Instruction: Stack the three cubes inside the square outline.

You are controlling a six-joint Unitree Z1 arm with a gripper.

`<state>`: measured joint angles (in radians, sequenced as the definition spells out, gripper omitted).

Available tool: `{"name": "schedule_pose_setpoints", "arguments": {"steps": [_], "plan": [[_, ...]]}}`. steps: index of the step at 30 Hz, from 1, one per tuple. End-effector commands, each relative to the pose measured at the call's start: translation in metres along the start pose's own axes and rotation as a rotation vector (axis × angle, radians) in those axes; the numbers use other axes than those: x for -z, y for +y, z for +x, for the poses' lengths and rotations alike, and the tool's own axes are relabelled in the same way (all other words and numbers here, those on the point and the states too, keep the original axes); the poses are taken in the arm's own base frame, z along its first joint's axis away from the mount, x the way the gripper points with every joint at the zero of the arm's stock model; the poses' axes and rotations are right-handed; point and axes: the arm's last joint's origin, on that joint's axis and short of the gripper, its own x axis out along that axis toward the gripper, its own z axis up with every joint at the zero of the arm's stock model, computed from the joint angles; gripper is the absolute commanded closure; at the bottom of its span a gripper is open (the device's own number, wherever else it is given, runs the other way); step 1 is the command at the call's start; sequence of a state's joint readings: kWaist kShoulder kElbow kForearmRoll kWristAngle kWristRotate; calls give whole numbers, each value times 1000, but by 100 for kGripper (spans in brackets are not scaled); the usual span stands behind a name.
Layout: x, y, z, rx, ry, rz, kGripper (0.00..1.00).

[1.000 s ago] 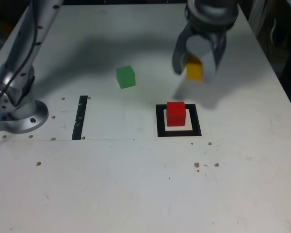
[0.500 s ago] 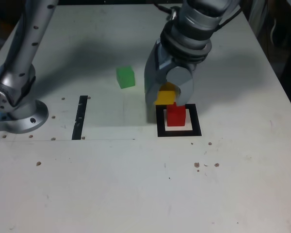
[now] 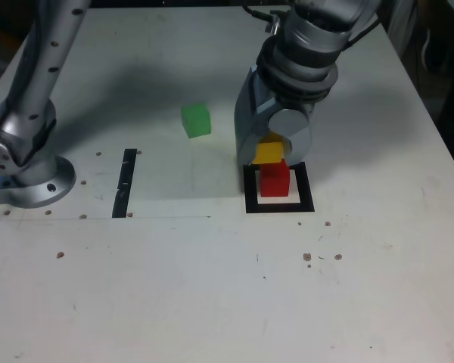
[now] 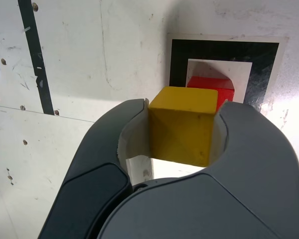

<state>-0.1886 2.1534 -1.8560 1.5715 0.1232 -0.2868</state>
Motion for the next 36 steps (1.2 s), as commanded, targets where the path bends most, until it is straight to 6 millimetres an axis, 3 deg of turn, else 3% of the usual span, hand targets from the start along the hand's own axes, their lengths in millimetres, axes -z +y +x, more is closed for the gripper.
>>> {"name": "schedule_pose_setpoints", "arguments": {"steps": [1,24,29,36], "plan": [[2,0,1,1,4,9,86],[-13,-6,18,8,-22,50,83],[-13,-7,18,22,-25,61,68],[-14,-7,18,28,-26,80,27]]}}
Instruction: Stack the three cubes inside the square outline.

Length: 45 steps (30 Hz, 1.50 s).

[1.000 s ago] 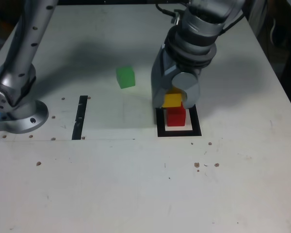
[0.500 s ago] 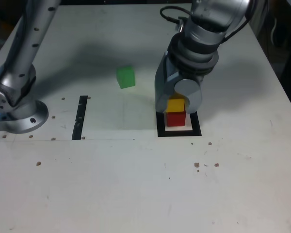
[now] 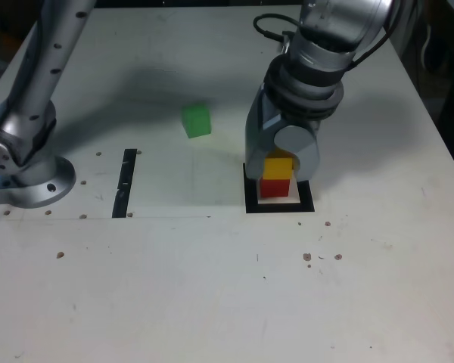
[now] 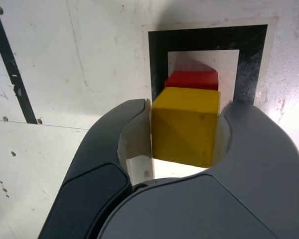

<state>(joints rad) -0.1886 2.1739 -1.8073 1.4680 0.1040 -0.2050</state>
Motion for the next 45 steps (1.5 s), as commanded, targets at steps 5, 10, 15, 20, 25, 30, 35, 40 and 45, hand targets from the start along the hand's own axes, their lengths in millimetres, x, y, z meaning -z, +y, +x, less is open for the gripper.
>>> {"name": "schedule_pose_setpoints", "arguments": {"steps": [5,10,15,20,25,30,35,40,45], "plan": [[0,0,0,0,0,6,4],[4,2,-1,-13,3,8,0],[17,10,-8,-32,6,-2,0],[55,36,-21,-54,-14,-38,1],[100,69,-16,-48,-12,-98,1],[131,98,15,18,-13,-230,0],[128,112,46,78,11,-332,1],[116,125,70,96,74,-386,2],[114,135,79,96,96,-401,3]]}}
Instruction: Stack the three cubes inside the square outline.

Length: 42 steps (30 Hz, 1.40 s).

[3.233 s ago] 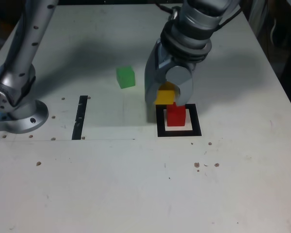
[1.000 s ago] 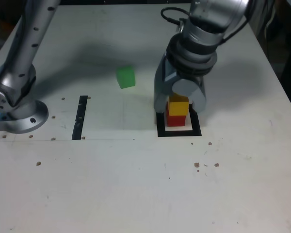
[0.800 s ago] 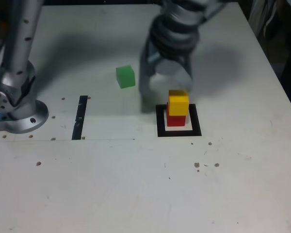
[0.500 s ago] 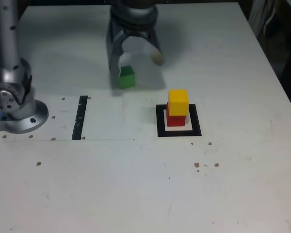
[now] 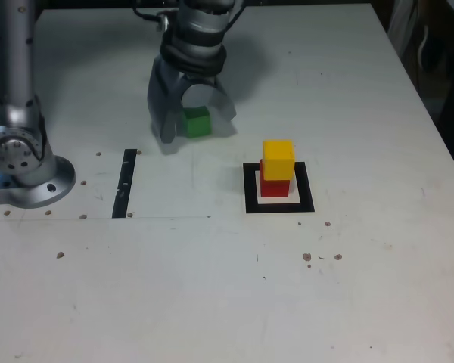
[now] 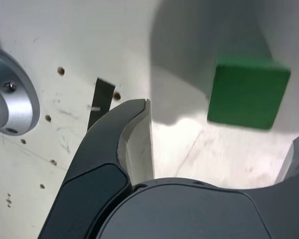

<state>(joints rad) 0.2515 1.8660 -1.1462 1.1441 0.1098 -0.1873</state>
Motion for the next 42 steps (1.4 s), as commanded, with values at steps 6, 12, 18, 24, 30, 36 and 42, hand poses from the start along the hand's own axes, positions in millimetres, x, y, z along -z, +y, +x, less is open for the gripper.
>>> {"name": "schedule_pose_setpoints", "arguments": {"steps": [6,12,18,24,30,36,42], "plan": [[-5,14,4,8,-12,5,3],[-16,28,8,34,9,19,6],[-22,30,6,49,34,47,21],[-25,29,5,75,35,55,43],[-31,28,5,91,9,70,51],[-38,27,10,96,3,75,51],[-45,27,12,79,-2,79,60]]}}
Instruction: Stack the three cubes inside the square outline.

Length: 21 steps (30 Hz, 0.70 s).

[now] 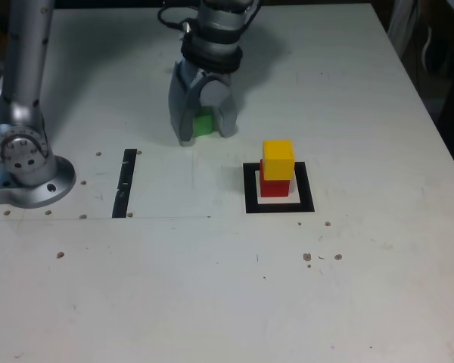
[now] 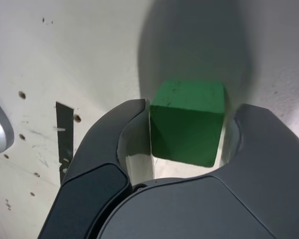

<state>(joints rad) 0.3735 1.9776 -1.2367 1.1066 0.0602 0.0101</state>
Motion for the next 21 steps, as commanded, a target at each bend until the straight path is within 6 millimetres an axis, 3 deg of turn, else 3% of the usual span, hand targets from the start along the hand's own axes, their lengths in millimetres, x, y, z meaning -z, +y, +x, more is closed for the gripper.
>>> {"name": "schedule_pose_setpoints", "arguments": {"steps": [1,6,10,16,21], "plan": [[-2,1,0,-8,-5,0,62],[0,2,-5,-14,-20,3,73],[8,1,-22,-20,-44,19,76],[29,-16,-78,-40,-91,77,76],[38,-53,-127,-69,-132,153,76]]}}
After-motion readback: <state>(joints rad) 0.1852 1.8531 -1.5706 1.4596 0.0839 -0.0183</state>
